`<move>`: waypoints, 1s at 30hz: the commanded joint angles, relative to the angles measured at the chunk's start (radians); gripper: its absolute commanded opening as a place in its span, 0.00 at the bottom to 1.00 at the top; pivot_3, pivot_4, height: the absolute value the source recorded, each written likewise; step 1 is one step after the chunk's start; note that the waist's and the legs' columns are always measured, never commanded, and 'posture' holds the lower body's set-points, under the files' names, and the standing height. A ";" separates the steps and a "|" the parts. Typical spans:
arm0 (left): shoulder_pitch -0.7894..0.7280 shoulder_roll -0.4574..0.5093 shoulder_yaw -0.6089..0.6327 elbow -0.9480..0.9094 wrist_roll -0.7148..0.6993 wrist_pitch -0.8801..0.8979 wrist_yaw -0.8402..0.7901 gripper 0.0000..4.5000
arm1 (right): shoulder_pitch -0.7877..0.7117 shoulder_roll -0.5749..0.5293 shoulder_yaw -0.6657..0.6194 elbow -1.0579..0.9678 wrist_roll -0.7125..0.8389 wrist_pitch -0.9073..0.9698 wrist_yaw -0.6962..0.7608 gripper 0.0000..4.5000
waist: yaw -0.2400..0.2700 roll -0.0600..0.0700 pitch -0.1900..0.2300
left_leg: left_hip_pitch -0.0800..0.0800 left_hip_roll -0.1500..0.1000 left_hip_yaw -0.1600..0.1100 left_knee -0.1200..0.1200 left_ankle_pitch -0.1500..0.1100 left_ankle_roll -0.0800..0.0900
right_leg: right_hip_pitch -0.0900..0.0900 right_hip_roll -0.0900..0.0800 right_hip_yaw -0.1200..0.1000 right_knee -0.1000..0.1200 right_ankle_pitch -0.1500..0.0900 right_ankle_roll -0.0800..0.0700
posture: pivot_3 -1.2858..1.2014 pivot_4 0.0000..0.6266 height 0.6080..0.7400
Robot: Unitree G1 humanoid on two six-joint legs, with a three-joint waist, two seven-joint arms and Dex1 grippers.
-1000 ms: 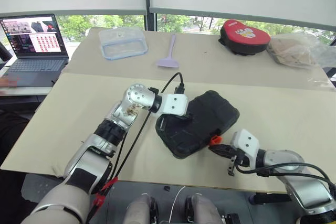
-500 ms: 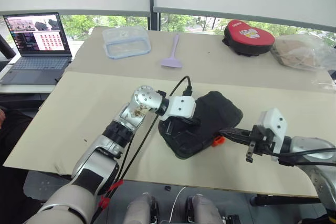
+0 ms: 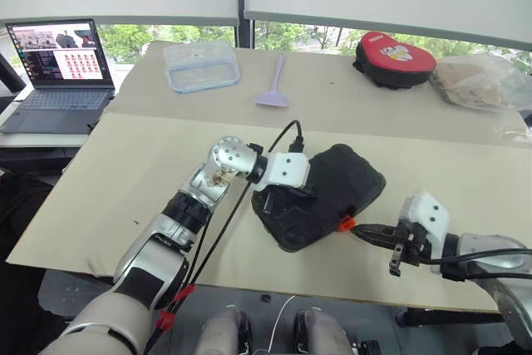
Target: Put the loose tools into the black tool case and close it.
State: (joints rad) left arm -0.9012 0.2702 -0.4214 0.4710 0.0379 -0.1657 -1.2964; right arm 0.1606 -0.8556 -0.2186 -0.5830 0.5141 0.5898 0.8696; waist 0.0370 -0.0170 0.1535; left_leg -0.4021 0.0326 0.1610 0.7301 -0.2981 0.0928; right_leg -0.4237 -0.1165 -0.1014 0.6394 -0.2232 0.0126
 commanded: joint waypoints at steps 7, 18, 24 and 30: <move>-0.007 -0.034 -0.036 0.019 0.029 0.007 0.010 0.02 | 0.013 0.030 0.125 0.097 -0.139 -0.055 -0.059 0.00 | 0.002 0.000 0.000 | -0.001 0.000 0.000 0.000 0.000 0.001 | 0.000 -0.001 0.000 0.000 0.000 0.000 | 0.52 0.24 0.93; -0.003 -0.059 -0.061 0.051 0.062 -0.031 0.013 0.02 | -0.140 0.148 0.136 0.112 -0.129 -0.080 -0.107 0.00 | 0.001 0.001 -0.001 | -0.002 -0.001 0.000 0.001 -0.001 0.003 | 0.000 -0.002 -0.001 -0.002 0.001 0.002 | 0.52 0.24 0.93; 0.006 -0.058 -0.066 0.055 0.073 -0.043 0.010 0.02 | -0.164 0.126 0.087 0.061 -0.084 -0.051 -0.096 0.00 | -0.002 0.002 -0.001 | -0.002 -0.001 0.001 0.002 -0.001 0.003 | 0.000 -0.002 0.000 -0.002 0.002 0.003 | 0.52 0.24 0.93; 0.019 -0.052 -0.072 0.057 0.082 -0.058 0.008 0.02 | -0.167 0.082 0.090 0.075 -0.107 -0.062 -0.065 0.00 | -0.007 0.003 -0.001 | -0.002 -0.001 0.001 0.001 -0.001 0.003 | 0.000 -0.002 0.000 -0.002 0.002 0.002 | 0.52 0.24 0.93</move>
State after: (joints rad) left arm -0.9162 0.2294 -0.4358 0.4992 0.0795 -0.2198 -1.2891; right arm 0.0269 -0.7722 -0.0804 -0.4297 0.3770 0.5732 0.7958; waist 0.0296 -0.0145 0.1521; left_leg -0.4039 0.0315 0.1616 0.7316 -0.2995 0.0956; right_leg -0.4238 -0.1185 -0.1018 0.6371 -0.2216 0.0151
